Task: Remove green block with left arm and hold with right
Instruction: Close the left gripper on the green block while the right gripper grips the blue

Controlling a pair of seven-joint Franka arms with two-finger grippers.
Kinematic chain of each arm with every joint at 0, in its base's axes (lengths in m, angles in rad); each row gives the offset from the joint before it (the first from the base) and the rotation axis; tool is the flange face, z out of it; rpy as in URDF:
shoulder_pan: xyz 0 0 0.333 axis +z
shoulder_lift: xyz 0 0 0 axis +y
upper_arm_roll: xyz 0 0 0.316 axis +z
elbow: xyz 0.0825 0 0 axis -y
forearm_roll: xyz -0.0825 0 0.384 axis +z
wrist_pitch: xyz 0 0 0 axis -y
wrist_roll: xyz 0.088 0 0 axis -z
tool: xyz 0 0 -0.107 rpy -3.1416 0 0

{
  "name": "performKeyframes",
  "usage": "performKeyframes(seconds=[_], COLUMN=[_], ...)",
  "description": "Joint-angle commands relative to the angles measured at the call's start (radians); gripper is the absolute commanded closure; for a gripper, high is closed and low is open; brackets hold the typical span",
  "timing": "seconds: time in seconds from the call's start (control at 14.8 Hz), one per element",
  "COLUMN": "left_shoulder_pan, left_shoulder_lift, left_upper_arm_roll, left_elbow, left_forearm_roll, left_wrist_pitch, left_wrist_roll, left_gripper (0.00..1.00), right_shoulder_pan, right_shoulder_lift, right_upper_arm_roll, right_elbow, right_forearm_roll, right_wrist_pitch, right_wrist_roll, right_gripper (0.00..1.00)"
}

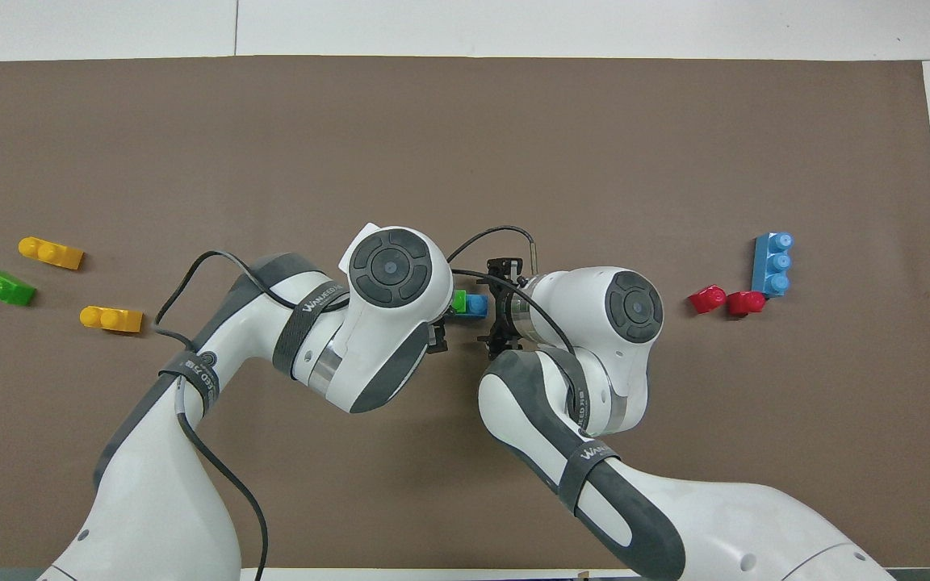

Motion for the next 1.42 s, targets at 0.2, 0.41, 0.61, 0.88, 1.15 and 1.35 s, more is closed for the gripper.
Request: performKeyframes(seconds=[0.2,0.41,0.61,0.88,1.15,1.35], left_shoulder_pan=[-0.014,-0.014,-0.014,-0.014,-0.014,-0.015], left_shoulder_lift=[-0.001,0.000,0.000,0.000,0.000,0.000], left_upper_arm_roll=[0.013,0.013,0.013,0.013,0.013,0.010], left_elbow=[-0.009,-0.009,-0.009,-0.009,-0.007,-0.006], left_forearm_roll=[0.019,0.019,0.019,0.019,0.040,0.051], left_wrist_pitch=[0.020,0.020,0.020,0.021,0.021,0.021], left_wrist_roll=[-0.023,-0.023,-0.024,-0.024,-0.020,-0.010], left_gripper=[0.00,0.00,0.00,0.00,0.58,1.00], right_shoulder_pan=[0.004,0.004,0.002,0.004,0.002,0.002], right_shoulder_lift=[0.005,0.005,0.005,0.005,0.003,0.003], right_upper_arm_roll=[0.000,0.000,0.000,0.000,0.000,0.000], right_elbow=[0.000,-0.002,0.000,-0.002,-0.006,-0.008], right_forearm_roll=[0.024,0.024,0.030,0.038,0.038,0.038], right_wrist_pitch=[0.022,0.022,0.022,0.022,0.022,0.022], right_wrist_roll=[0.001,-0.001,-0.001,-0.002,-0.004,-0.005], right_gripper=[0.43,0.69,1.00,1.00,1.00,1.00])
